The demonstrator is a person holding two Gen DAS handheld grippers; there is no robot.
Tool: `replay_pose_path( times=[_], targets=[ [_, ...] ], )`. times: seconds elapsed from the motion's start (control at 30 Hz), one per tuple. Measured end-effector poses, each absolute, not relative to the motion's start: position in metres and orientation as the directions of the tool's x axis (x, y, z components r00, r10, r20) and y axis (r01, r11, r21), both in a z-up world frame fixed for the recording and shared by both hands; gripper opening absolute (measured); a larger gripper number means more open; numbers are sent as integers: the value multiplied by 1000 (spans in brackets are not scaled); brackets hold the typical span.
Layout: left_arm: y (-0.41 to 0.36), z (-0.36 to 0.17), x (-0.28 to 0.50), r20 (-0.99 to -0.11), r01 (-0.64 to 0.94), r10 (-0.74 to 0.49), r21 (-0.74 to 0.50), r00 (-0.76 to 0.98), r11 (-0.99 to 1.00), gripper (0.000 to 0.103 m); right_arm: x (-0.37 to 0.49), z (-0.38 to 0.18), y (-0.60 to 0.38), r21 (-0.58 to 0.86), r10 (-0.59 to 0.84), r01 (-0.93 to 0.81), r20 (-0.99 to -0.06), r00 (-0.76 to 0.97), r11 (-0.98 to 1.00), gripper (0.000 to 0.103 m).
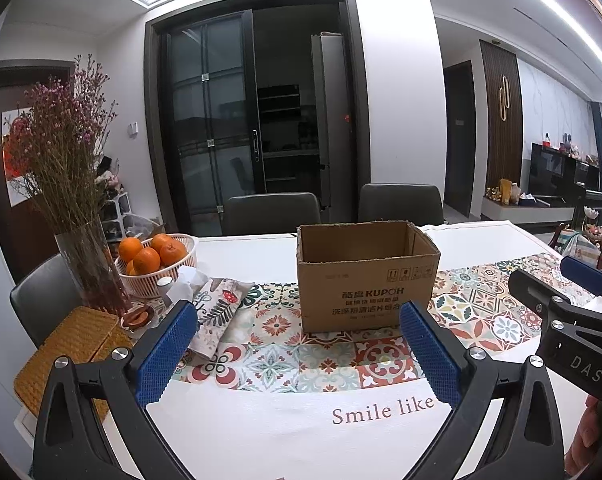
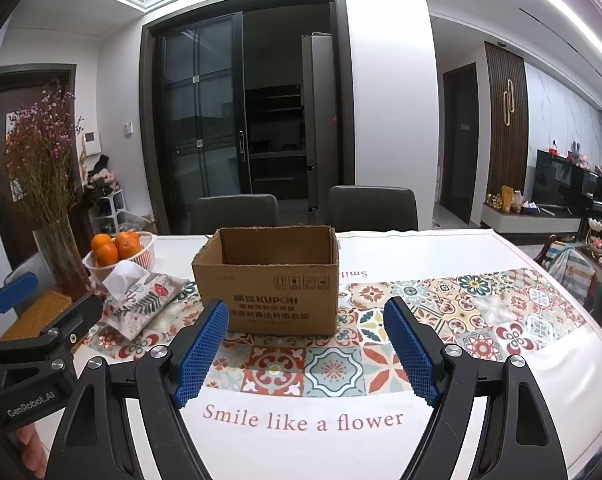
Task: Organize rigid objects
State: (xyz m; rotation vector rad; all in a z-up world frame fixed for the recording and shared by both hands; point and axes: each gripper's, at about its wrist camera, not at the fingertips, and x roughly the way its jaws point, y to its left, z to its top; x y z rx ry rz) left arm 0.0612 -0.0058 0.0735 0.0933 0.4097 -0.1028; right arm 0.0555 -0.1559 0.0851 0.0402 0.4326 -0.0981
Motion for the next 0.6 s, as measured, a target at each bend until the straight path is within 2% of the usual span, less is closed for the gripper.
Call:
replay_pose_path(
  times=[0.6],
  targets=[
    [-4, 70, 65, -412, 108, -75, 56, 908, 993, 103, 57, 84, -155, 14, -88, 103, -424, 901, 995, 81]
  ],
)
